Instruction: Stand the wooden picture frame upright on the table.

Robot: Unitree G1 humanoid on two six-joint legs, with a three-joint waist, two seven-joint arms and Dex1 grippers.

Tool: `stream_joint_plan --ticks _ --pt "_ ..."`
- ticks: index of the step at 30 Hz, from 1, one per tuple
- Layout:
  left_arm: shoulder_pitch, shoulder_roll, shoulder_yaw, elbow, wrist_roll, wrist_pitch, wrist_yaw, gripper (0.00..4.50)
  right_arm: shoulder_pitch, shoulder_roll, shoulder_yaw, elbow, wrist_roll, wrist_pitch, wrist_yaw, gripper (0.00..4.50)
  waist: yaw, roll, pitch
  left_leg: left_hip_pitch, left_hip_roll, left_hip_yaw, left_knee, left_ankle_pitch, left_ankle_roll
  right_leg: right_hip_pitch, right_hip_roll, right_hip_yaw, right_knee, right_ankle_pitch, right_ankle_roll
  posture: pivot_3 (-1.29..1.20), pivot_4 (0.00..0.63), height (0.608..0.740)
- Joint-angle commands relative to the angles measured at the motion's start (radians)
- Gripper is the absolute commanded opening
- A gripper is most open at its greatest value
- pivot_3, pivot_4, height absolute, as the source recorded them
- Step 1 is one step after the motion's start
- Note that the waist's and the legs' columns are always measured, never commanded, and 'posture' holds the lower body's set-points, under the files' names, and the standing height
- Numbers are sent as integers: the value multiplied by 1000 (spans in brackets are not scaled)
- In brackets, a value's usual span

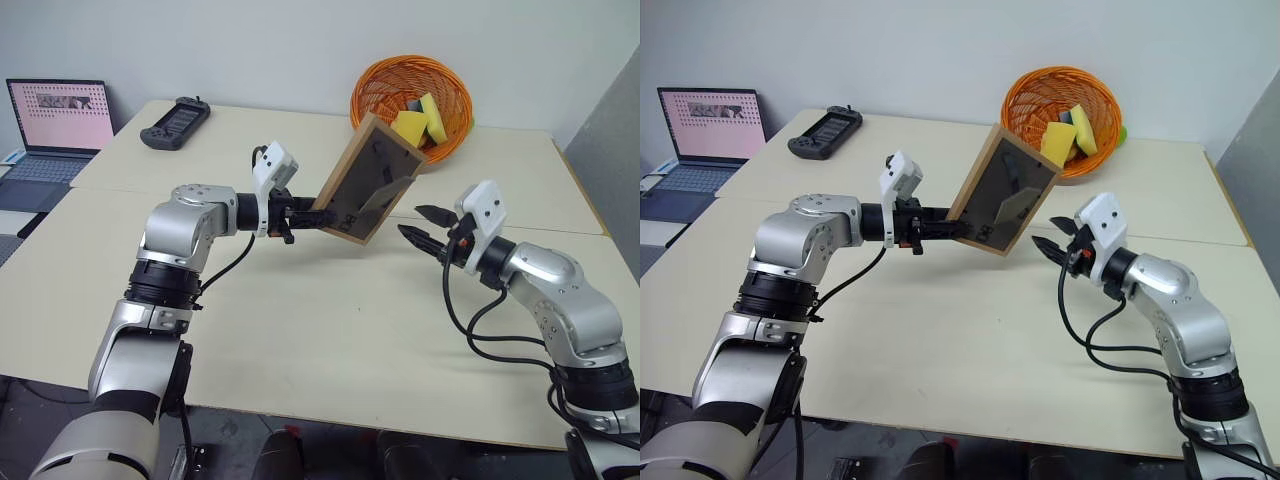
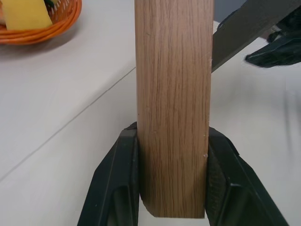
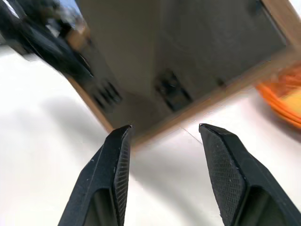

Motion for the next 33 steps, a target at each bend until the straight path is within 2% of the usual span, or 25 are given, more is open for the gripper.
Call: stream_joint_plan --ticks 1,5,8,12,20,33 --pt "-32 19 65 -83 -94 189 23 1313 37 -72 35 117 -252 -385 -60 2411 -1 0 0 0 0 0 0 0 0 0 0 0 0 0 0 0 150 740" --pt "-5 31 100 -155 -177 438 75 1313 35 -101 66 258 -442 -695 -181 2411 -7 0 0 0 0 0 0 0 0 0 0 0 1 0 0 0 150 740" --pt "14 3 162 -218 -249 673 141 1313 1 -104 92 357 -597 -901 -321 2411 -16 0 0 1 0 0 0 0 0 0 0 0 3 0 0 0 150 740" --pt "19 -34 233 -258 -307 828 225 1313 -45 -105 117 469 -752 -1083 -476 2411 -22 0 0 2 0 -1 2 0 0 0 0 0 7 0 0 0 150 740" --pt "16 -28 250 -213 -493 840 383 1313 -159 -83 164 607 -1020 -1236 -780 2411 -26 0 0 3 0 0 5 2 -4 0 0 2 13 0 0 0 150 740" --pt "12 10 243 -176 -764 840 594 1313 -256 -66 275 843 -1171 -1265 -1008 2411 -27 0 0 4 -1 0 6 3 -4 0 -1 3 15 0 0 0 150 740"
